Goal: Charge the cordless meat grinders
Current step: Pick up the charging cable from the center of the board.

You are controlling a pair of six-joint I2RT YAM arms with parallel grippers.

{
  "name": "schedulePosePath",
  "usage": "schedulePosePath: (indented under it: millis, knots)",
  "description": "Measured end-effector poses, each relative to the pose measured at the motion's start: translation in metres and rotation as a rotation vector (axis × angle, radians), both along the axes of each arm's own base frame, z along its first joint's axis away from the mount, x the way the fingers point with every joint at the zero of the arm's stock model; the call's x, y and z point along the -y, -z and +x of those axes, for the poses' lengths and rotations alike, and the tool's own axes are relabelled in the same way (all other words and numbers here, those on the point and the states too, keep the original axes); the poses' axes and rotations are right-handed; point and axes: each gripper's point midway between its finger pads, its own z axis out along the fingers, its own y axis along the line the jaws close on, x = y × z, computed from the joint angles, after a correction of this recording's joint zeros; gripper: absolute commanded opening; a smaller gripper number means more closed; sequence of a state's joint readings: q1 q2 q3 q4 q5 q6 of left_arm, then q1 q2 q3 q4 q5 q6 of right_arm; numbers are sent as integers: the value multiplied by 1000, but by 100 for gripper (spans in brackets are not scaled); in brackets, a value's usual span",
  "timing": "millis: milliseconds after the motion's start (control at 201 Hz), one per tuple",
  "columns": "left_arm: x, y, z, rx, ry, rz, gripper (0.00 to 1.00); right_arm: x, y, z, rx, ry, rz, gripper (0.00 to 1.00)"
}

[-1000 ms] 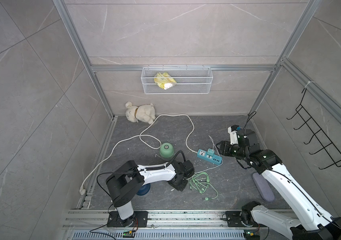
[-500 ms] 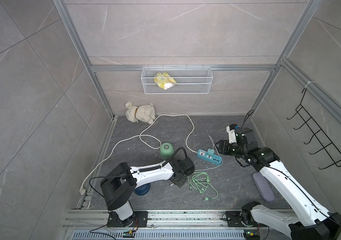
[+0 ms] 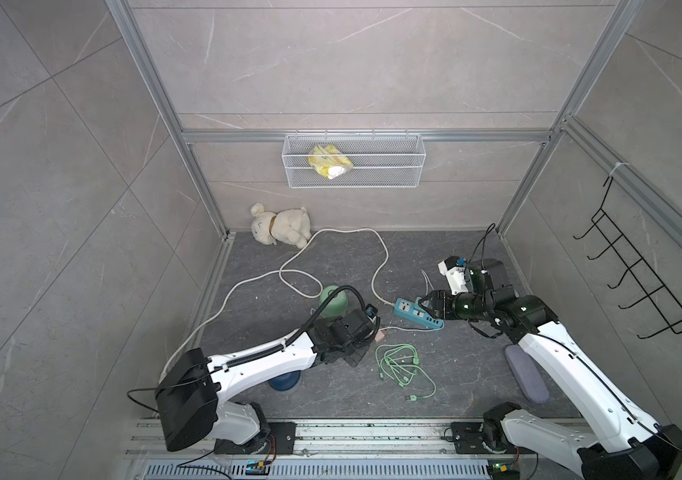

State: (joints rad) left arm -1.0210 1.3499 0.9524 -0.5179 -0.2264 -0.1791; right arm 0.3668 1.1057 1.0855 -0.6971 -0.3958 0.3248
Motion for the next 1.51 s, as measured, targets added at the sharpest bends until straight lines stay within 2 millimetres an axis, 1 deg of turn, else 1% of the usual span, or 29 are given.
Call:
schedulePosePath:
  millis: [80,179,234,329,458,563,682,752,836,926,971,1090,1170,1285,1299,1359,1399,1454,1509]
  knots:
    - [7,-20,5,26,35,-89,0,-20,-5,-3,22,-109,47,64]
    - [11,-43,17,57,75,-202,0,-45,-11,-6,72,-242,102,62]
    - [12,-51,19,65,108,-247,0,-56,-14,-5,122,-304,139,62]
    - [14,-56,18,55,170,-307,0,-68,-10,-6,211,-401,190,62]
    - [20,-59,11,33,268,-375,0,-80,2,-19,323,-557,202,61]
    - [25,-64,4,41,349,-419,0,-95,8,-25,400,-699,173,57]
    - [32,-72,-4,50,430,-458,0,-113,14,-22,425,-816,160,49]
    - [34,-75,-7,52,458,-476,0,-117,19,-21,428,-854,159,44]
    - [38,-79,-9,58,482,-497,0,-117,25,-28,429,-900,160,37]
    - [40,-82,-11,62,498,-513,0,-117,25,-35,446,-941,165,34]
    - [40,-82,-12,61,502,-515,0,-117,26,-37,451,-955,165,31]
    - [40,-80,-12,63,505,-515,0,-116,27,-42,450,-977,170,16]
    - [39,-79,-11,64,502,-512,0,-116,26,-46,450,-991,179,0]
    - [38,-80,-11,68,502,-515,0,-116,24,-49,453,-1001,193,0]
    - [38,-81,-11,69,503,-516,4,-116,24,-49,453,-1002,195,0]
    - [37,-83,-12,77,502,-519,32,-116,21,-50,457,-1006,202,0]
    - [35,-84,-11,86,496,-522,45,-116,18,-52,462,-1008,210,0]
    - [30,-85,-11,100,479,-531,55,-115,13,-54,468,-1003,217,0]
    - [24,-83,-13,107,460,-544,59,-113,6,-57,484,-996,225,0]
